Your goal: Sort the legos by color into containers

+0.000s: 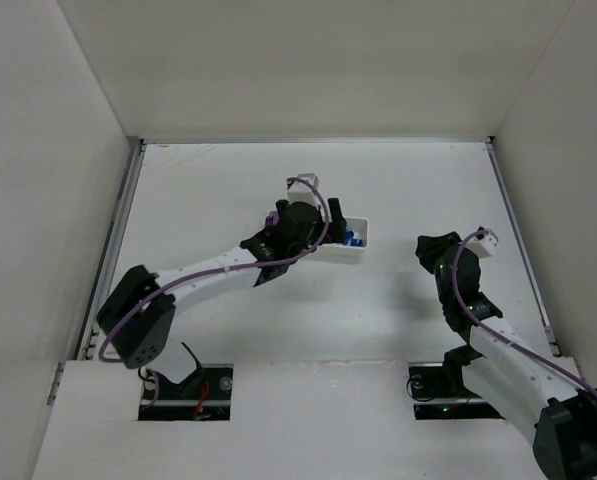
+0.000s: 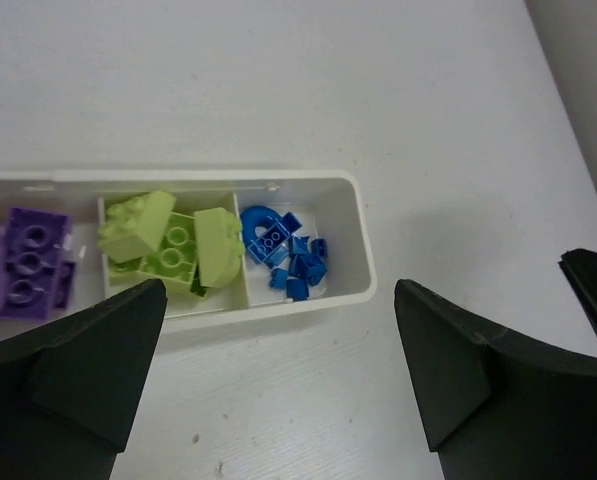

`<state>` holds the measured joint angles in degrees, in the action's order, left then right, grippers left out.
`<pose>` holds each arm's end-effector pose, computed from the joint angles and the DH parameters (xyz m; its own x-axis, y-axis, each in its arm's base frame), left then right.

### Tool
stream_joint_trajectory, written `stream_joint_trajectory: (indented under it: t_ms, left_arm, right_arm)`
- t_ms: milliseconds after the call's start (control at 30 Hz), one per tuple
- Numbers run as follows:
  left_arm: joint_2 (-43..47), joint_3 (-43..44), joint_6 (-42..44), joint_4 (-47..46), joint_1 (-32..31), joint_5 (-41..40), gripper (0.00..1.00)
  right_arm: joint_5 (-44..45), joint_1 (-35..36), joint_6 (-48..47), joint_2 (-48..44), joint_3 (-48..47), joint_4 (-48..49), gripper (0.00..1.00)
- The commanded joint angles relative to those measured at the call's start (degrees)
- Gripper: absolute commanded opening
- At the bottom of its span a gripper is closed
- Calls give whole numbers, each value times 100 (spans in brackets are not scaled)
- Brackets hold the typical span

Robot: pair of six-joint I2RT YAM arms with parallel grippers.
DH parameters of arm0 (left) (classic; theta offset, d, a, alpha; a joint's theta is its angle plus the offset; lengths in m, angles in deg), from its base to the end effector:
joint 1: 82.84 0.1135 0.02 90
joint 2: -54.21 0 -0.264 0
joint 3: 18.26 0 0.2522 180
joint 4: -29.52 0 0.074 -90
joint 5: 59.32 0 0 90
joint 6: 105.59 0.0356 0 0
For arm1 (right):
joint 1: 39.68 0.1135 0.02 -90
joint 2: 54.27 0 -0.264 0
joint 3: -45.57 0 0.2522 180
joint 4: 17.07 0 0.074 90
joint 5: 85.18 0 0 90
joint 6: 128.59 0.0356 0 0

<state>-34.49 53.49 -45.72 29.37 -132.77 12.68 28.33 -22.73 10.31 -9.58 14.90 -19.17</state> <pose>0.2392 -0.2673 0.2727 -0.4307 -0.2296 -0.8728 0.3714 0.8363 -0.4033 0.1758 0.0387 0.2085 -0.0998 0.6920 -0.7150 0.2654 0.7111 0.6511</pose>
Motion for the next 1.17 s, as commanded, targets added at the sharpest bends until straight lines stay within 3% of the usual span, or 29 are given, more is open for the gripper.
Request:
stream_joint_trajectory:
  t_ms: [0,133,433,700,1133]
  left_arm:
    - [1019,-621,34,-51,233,-361,100]
    - [2372,-1605,-186,388,672,-836,100]
    - [4800,-3144,-1293,2162,2122,-784,100]
    - [5153,-3664,-1636,2876,2985,-433,100]
    - [5189,-3910,-1461,2367,3090,-37,100]
  right_arm:
    - [5,58,-21,14,-155,293,34]
    - [48,111,-48,14,-164,284,39]
    - [250,111,-74,14,143,389,59]
    - [672,155,-144,-13,705,820,64]
    - [743,339,-250,-497,1146,1286,71]
